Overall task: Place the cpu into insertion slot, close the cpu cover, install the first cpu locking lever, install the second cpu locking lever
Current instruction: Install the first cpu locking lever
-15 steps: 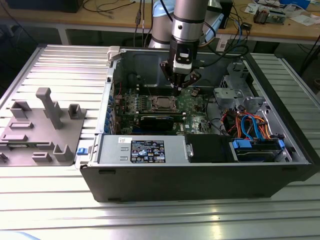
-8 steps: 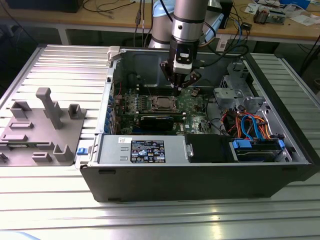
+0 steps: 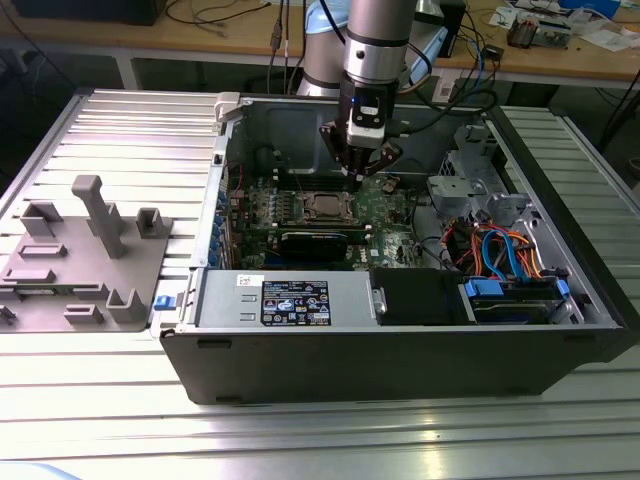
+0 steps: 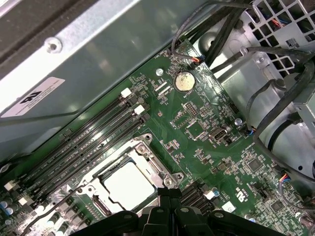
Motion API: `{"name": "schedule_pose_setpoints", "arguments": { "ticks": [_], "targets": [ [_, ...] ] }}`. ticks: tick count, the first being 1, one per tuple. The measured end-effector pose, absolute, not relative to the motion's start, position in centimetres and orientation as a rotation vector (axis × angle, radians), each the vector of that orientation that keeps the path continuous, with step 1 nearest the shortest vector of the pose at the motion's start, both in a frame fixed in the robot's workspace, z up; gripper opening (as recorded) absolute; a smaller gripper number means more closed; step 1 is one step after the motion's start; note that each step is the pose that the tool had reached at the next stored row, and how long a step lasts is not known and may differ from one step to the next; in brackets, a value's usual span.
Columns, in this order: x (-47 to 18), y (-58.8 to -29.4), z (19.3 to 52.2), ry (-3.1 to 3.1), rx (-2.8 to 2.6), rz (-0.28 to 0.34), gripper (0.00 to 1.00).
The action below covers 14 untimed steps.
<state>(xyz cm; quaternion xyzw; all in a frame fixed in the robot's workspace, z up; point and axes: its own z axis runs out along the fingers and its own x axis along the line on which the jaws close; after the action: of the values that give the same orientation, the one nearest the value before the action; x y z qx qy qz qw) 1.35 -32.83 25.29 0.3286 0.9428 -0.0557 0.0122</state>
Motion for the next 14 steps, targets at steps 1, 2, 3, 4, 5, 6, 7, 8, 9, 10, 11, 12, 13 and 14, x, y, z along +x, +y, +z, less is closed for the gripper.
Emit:
{"name": "schedule_pose_setpoints", "arguments": {
  "ticks": [1,2,3,4,5,6,7,8,9,10,11,12,13,14],
  "targets": [
    [1.35,-32.83,25.29,2.939,1.023,-0.174,0.11],
    [1.35,-32.83,25.29,2.94,1.022,-0.174,0.11],
    [1.35,-32.83,25.29,2.94,1.021,-0.174,0.11],
    [1.35,-32.83,25.29,2.941,1.019,-0.174,0.11],
    [1.35,-32.83,25.29,2.941,1.018,-0.174,0.11],
    [1.35,-32.83,25.29,2.941,1.016,-0.173,0.11],
    [1.35,-32.83,25.29,2.942,1.015,-0.173,0.11],
    [1.35,-32.82,25.29,2.942,1.014,-0.173,0.11],
    [1.35,-32.83,25.29,2.943,1.013,-0.173,0.11],
    [1.35,-32.82,25.29,2.943,1.011,-0.173,0.11],
    [1.35,-32.83,25.29,2.943,1.01,-0.173,0.11],
    [1.35,-32.83,25.29,2.944,1.009,-0.173,0.11],
    [1.35,-32.83,25.29,2.945,1.006,-0.173,0.11],
    [1.35,-32.82,25.29,2.945,1.004,-0.173,0.11]
  ]
}}
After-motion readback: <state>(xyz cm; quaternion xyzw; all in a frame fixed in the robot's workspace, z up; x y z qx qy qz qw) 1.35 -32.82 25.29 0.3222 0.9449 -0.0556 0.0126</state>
